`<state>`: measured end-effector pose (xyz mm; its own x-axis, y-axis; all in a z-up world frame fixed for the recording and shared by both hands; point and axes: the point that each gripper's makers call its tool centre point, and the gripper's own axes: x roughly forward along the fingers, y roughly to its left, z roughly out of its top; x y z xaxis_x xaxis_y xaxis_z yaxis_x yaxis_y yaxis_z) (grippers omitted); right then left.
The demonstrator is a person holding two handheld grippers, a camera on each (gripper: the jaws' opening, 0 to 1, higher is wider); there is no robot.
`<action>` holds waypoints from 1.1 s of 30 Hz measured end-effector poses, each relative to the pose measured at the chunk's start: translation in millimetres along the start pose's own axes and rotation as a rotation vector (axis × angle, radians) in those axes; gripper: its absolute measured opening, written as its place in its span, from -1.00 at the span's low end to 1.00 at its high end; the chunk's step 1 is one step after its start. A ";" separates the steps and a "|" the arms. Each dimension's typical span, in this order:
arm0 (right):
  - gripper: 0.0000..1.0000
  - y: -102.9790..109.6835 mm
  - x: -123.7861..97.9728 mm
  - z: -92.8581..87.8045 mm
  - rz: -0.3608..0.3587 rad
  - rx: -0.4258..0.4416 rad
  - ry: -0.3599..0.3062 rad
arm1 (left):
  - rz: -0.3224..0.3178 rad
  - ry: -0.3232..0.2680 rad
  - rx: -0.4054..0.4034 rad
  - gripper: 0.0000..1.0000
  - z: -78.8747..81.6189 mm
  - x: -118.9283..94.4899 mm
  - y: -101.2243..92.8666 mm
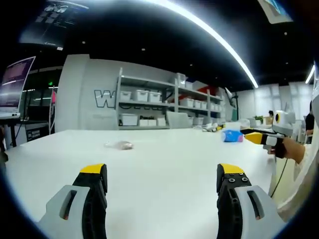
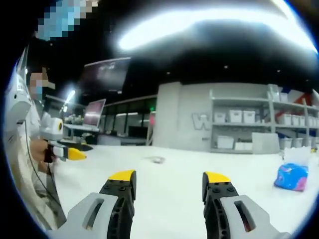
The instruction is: Open the resealable bag by pulling the two sides of the seal apart until the entire bag opening is separated and visibly accessible.
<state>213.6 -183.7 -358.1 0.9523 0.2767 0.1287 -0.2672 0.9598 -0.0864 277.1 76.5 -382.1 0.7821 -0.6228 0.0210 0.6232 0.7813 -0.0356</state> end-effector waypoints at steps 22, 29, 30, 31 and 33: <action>0.05 -0.7 -1.2 2.7 0.001 -0.012 -0.002 | -0.001 -0.008 -0.001 0.79 2.4 -2.2 -1.2; 0.05 0.1 0.6 2.6 0.010 -0.034 0.009 | 0.000 -0.009 -0.001 0.79 2.6 -2.6 -0.5; 0.05 0.6 1.1 2.5 0.013 -0.038 0.010 | 0.000 -0.009 -0.001 0.79 2.6 -2.6 -0.4; 0.05 1.0 1.6 2.4 0.015 -0.040 0.011 | 0.001 -0.009 -0.002 0.79 2.6 -2.6 -0.2; 0.05 2.1 3.4 1.8 0.023 -0.046 0.016 | 0.001 -0.009 -0.002 0.79 2.5 -2.6 0.0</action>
<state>216.0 -180.6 -356.0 0.9484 0.2973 0.1100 -0.2822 0.9499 -0.1344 275.1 78.2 -379.7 0.7824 -0.6220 0.0296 0.6227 0.7815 -0.0376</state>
